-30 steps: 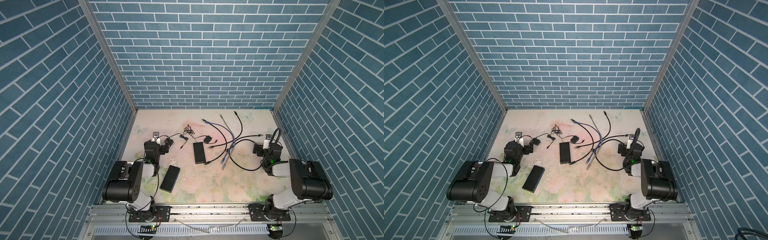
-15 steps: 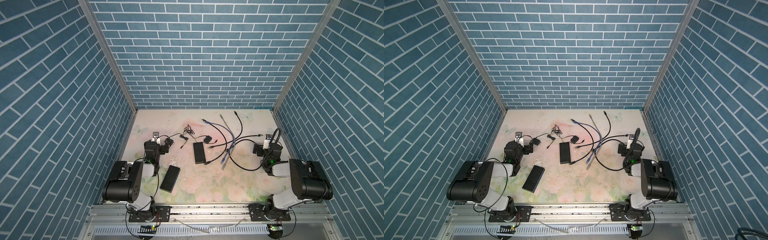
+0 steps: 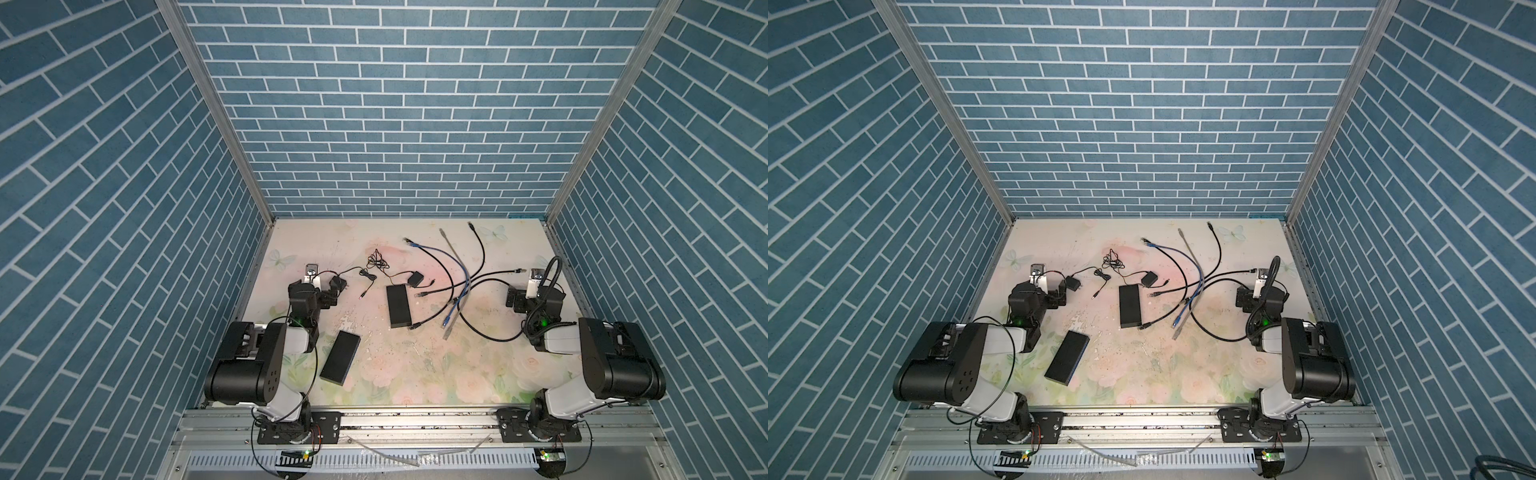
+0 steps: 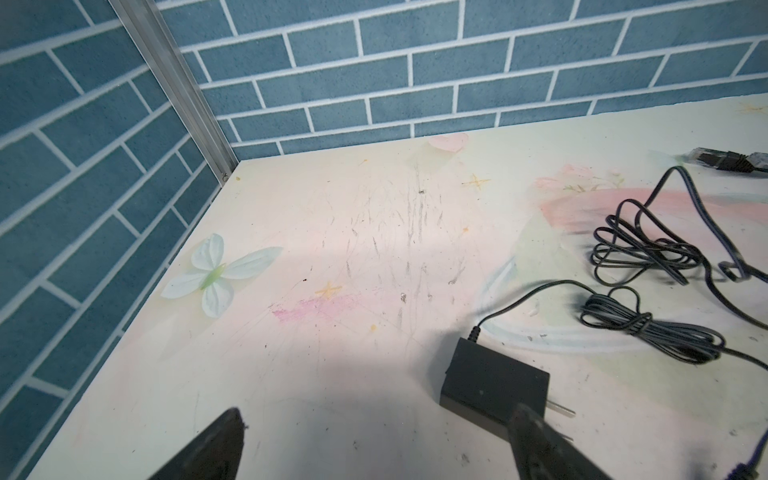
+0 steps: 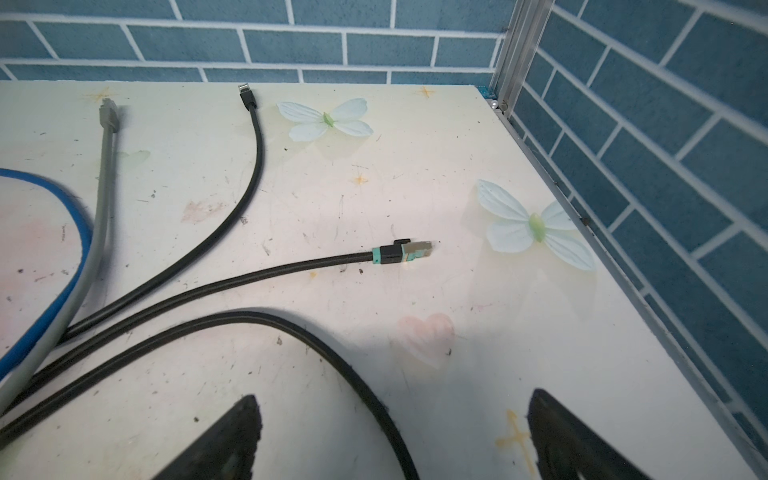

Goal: Insert the plug into the switch port

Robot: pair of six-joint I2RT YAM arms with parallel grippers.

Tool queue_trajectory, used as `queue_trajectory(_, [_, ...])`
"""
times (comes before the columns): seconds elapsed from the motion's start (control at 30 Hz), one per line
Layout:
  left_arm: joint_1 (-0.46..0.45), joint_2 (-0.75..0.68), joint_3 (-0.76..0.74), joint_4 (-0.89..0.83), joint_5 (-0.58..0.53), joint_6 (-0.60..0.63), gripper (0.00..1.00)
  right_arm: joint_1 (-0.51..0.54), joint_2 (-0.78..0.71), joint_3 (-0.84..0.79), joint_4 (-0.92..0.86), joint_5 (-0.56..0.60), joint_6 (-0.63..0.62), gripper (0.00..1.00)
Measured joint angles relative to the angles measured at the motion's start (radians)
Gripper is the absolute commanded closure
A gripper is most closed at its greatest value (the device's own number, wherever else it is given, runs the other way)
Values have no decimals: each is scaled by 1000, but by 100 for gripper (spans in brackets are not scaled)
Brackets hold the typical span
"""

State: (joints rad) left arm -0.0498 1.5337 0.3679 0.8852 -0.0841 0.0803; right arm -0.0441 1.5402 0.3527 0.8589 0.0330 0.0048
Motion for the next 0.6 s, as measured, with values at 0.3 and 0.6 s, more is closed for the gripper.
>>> queue_trajectory(0.3, [0, 0, 0, -2, 0, 0, 0, 0, 0, 0, 0, -3, 0, 1])
queue_trajectory(0.6, [0, -43, -1, -14, -32, -9, 0, 0, -40, 1, -45, -3, 0, 1])
